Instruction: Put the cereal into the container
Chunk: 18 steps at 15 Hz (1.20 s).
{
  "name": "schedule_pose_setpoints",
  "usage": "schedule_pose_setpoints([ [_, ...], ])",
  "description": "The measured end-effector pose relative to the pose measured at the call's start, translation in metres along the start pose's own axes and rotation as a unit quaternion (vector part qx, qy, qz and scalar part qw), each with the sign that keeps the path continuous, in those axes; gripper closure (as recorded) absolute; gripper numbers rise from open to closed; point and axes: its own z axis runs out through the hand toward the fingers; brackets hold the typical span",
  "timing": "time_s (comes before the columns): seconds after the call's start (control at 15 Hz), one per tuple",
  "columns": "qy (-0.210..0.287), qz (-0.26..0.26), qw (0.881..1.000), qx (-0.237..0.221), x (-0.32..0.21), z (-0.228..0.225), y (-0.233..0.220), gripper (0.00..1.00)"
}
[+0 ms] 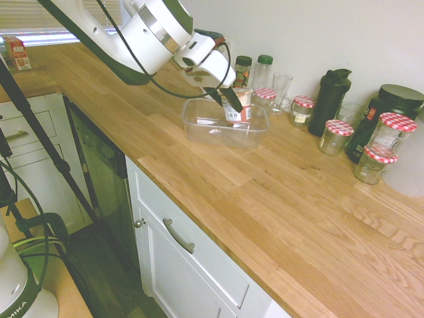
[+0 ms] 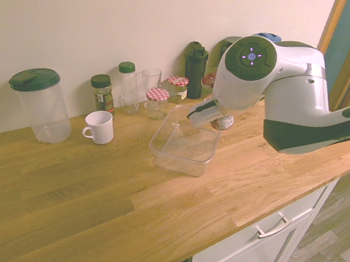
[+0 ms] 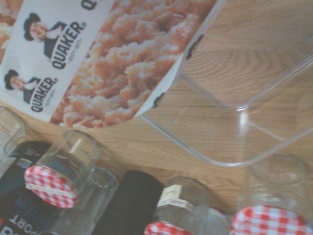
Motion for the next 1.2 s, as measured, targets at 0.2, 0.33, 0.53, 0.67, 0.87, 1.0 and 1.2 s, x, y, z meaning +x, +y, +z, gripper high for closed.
schedule_pose_setpoints([
  [0.2,-0.026,-0.034,0.999,0.006,-0.016,-0.010,-0.013,1.00],
  [0.33,-0.039,-0.052,0.998,0.008,-0.018,-0.009,-0.023,1.00],
  [0.53,-0.056,-0.072,0.996,0.006,-0.023,0.004,-0.037,1.00],
  [0.67,-0.071,-0.081,0.994,0.001,-0.024,0.017,-0.046,1.00],
  [0.87,-0.105,-0.092,0.990,-0.016,-0.024,0.042,-0.048,1.00],
  [1.0,-0.123,-0.098,0.987,-0.026,-0.019,0.059,-0.046,0.00],
  [1.2,-0.138,-0.108,0.984,-0.036,-0.016,0.068,-0.046,0.00],
])
